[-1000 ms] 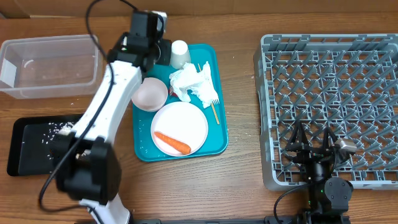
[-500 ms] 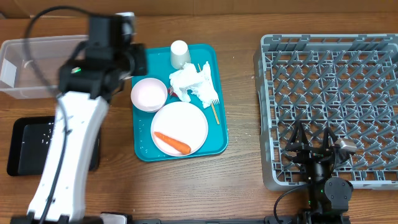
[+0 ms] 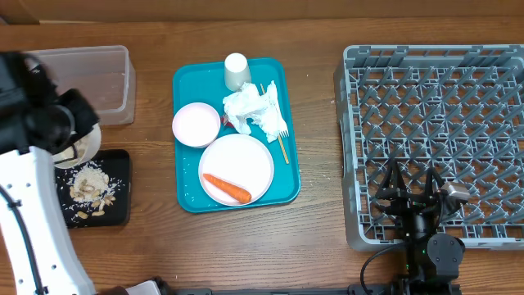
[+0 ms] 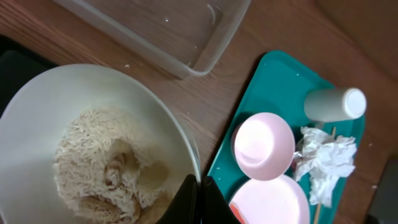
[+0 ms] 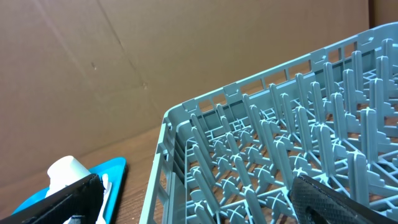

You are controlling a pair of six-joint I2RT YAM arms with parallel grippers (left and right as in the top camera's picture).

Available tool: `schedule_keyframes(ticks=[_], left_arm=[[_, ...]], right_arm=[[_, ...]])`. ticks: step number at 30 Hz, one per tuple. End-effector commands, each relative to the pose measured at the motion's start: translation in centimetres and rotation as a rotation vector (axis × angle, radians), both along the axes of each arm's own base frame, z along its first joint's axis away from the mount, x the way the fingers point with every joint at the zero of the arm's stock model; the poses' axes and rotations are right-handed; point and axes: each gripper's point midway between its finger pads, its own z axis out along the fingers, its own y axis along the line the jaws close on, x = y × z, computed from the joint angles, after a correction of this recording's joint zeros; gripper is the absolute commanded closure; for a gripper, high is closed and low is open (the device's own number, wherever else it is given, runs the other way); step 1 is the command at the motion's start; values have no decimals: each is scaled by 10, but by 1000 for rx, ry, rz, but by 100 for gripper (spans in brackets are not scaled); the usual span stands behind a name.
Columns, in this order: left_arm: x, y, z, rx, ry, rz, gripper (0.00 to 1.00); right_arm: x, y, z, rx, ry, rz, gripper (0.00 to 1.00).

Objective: Sort waste into correct bins and load items into the dishwasher rack
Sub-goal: 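Tip the bowl to empty rice and shells onto the black tray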

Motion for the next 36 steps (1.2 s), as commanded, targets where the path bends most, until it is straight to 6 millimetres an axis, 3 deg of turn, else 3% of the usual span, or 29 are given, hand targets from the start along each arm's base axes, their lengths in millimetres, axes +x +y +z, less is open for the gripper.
schedule_keyframes(ticks=[1, 8, 16, 26, 36], left_arm=[[-4, -4, -10, -193, -73, -48, 96], [-13, 15, -54, -403, -163, -11, 96], [-17, 21, -88, -556, -229, 8, 96], [-15, 38, -106, -780, -310, 27, 96], [-20, 51, -92, -852, -420, 30, 96]], right_arm=[[0, -1, -2, -7, -2, -2, 0], [0, -1, -2, -7, -1, -2, 0], [0, -1, -2, -7, -1, -2, 0], [0, -1, -2, -7, -2, -2, 0], [0, -1, -2, -7, -2, -2, 0]])
